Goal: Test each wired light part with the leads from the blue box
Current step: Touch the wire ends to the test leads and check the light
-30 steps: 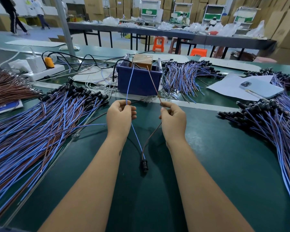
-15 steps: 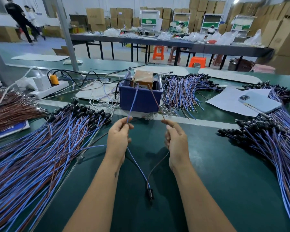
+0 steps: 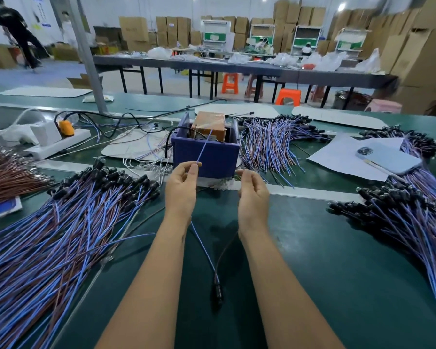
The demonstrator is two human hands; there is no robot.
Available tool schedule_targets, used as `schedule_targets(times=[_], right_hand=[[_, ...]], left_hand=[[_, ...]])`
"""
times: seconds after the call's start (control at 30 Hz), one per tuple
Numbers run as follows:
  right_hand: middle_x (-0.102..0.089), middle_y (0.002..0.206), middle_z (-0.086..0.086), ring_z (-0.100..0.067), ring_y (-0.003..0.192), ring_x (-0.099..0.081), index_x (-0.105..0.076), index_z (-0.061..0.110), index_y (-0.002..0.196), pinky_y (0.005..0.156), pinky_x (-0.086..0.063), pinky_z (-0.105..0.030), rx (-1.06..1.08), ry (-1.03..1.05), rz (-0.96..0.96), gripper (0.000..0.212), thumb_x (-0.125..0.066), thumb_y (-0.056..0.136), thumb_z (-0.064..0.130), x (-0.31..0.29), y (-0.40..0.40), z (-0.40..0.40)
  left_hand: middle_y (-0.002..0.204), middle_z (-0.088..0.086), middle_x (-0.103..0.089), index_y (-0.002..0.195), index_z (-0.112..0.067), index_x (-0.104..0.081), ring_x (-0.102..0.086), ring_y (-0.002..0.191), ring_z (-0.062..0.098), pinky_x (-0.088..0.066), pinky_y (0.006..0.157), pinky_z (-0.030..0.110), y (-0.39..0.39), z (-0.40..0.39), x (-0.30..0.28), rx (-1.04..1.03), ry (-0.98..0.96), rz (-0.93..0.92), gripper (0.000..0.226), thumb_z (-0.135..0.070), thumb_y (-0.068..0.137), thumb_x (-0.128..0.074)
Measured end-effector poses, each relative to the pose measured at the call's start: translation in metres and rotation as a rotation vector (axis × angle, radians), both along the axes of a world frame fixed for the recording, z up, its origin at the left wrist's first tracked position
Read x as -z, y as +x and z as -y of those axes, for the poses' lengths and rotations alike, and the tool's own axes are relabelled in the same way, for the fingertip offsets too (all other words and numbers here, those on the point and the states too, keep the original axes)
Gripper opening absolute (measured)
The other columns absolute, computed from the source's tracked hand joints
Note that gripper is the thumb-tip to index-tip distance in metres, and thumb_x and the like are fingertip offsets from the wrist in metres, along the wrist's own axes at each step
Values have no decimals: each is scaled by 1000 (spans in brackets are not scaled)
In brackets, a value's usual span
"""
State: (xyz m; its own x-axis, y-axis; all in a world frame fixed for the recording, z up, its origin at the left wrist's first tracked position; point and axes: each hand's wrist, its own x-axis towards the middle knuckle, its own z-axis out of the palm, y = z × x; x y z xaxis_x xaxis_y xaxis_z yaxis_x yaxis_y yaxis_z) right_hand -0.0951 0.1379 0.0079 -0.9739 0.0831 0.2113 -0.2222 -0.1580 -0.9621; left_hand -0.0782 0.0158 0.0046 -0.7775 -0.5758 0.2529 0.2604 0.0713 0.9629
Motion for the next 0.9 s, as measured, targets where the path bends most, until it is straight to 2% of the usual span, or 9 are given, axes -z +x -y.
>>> schedule_targets(times=[0.1, 0.2, 0.3, 0.4, 0.63, 0.73, 0.9], right_hand=[[-45, 64, 10, -9, 62, -39, -67, 13, 89, 60, -34, -22, 47, 92, -55, 23, -47, 101, 19, 8, -5, 7], [-51, 68, 11, -8, 66, -44, -67, 10, 93, 66, -36, -26, 36, 200, -81, 24, -47, 101, 19, 16, -8, 7], [-56, 73, 11, -6, 69, -49, -68, 12, 96, 68, -41, -26, 42, 244, -113, 21, -48, 100, 18, 17, -8, 1], [-60, 81, 5, -13, 77, -53, -67, 14, 104, 75, -46, -34, 60, 201, -87, 18, -50, 99, 14, 18, -7, 0], [-61, 85, 4, -12, 77, -52, -66, 16, 115, 75, -46, -31, 66, 194, -42, 23, -51, 98, 16, 24, -12, 1], [-62, 87, 4, -13, 77, -53, -67, 16, 115, 75, -46, -30, 74, 206, -26, 24, -51, 98, 16, 25, -15, 2], [-63, 87, 2, -13, 77, -52, -68, 15, 115, 76, -46, -32, 53, 227, -17, 24, -51, 97, 15, 25, -17, 3]], left_hand=[[56, -9, -54, 92, -24, -65, -47, 49, 4, -39, 50, 22, -5, 2, 5, -45, 16, 17, 17, -18, 100, -51], [53, -8, -60, 90, -20, -64, -51, 47, 1, -40, 47, 15, -7, 4, 10, -86, 44, -6, 17, -15, 99, -52], [52, -9, -60, 89, -19, -65, -51, 45, 0, -39, 47, 12, -7, 5, 13, -132, 29, 0, 16, -15, 98, -53], [49, -11, -60, 87, -21, -66, -53, 46, 0, -40, 47, 11, -9, 9, 15, -151, 31, 8, 17, -14, 97, -54], [45, -11, -57, 81, -25, -67, -52, 46, 0, -42, 52, 12, -13, 19, 12, -143, 30, 32, 20, -15, 95, -58], [43, -11, -55, 80, -23, -69, -46, 42, 0, -37, 46, 10, -13, 22, 11, -141, 40, 27, 19, -15, 95, -59], [44, -12, -55, 78, -25, -69, -48, 44, -1, -39, 52, 15, -13, 24, 9, -170, 53, 36, 21, -16, 94, -59]])
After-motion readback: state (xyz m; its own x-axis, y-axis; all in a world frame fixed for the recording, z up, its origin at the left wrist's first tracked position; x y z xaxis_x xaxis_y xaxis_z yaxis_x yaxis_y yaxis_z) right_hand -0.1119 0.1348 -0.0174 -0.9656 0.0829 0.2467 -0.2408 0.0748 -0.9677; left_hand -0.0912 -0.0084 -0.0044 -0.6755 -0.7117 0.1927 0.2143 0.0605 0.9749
